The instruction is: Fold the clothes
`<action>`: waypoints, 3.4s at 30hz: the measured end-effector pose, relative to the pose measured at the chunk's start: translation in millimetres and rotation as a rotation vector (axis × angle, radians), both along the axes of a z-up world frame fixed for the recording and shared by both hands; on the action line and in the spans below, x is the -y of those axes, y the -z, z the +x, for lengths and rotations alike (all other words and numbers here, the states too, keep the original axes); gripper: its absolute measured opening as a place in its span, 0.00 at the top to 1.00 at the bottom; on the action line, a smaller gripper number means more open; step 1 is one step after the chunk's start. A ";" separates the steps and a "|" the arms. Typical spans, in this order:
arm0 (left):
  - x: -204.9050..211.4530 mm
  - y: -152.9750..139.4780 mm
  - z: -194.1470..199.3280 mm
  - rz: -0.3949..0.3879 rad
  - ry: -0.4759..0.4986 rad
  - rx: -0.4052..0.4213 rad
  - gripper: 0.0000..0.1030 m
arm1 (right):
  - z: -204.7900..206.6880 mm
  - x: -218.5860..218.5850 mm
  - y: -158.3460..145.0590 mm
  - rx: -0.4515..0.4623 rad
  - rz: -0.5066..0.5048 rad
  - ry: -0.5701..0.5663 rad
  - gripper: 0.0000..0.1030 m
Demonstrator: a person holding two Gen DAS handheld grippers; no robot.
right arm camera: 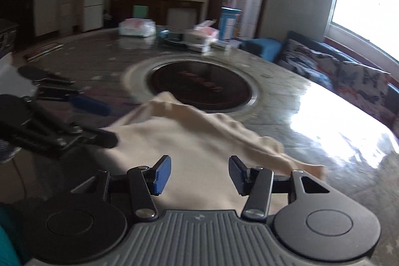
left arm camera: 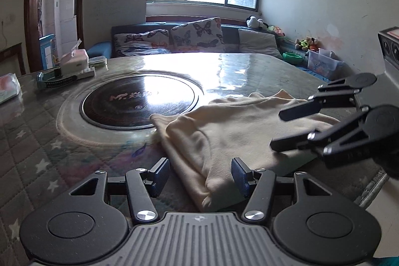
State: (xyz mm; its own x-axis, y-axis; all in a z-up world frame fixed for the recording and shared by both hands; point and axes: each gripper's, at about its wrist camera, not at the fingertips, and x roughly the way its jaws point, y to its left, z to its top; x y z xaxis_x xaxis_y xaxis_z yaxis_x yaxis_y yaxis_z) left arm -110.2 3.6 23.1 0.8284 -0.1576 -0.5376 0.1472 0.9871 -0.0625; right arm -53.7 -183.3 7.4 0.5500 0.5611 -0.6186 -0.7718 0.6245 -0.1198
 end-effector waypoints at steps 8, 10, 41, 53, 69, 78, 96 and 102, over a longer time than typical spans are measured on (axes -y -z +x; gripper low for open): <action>-1.2 1.7 -2.2 -0.010 -0.011 -0.003 0.42 | -11.4 -21.1 6.2 0.023 -0.042 -0.038 0.49; -5.1 0.5 -0.4 -0.036 -0.017 -0.011 0.42 | -12.8 -23.0 1.3 0.027 -0.033 -0.050 0.49; -71.4 -2.6 37.3 -0.583 -0.249 -0.189 0.34 | -33.8 -81.6 5.5 -0.004 -0.066 -0.243 0.81; -74.4 17.6 56.1 -0.889 -0.310 -0.297 0.39 | -14.9 -45.6 -16.9 -0.099 0.131 -0.177 0.83; -76.7 17.9 59.6 -0.825 -0.322 -0.278 0.86 | -1.6 12.8 -12.4 -0.044 0.152 0.064 0.69; -67.3 6.3 59.3 -0.705 -0.306 -0.236 0.87 | 49.6 91.0 3.5 -0.043 0.166 0.465 0.66; -25.3 -34.0 75.6 -0.438 -0.162 -0.129 0.91 | 42.7 136.7 11.7 -0.131 0.376 0.525 0.92; 14.8 -52.0 99.2 -0.375 -0.038 -0.098 0.91 | 31.0 155.6 -10.5 -0.034 0.384 0.569 0.93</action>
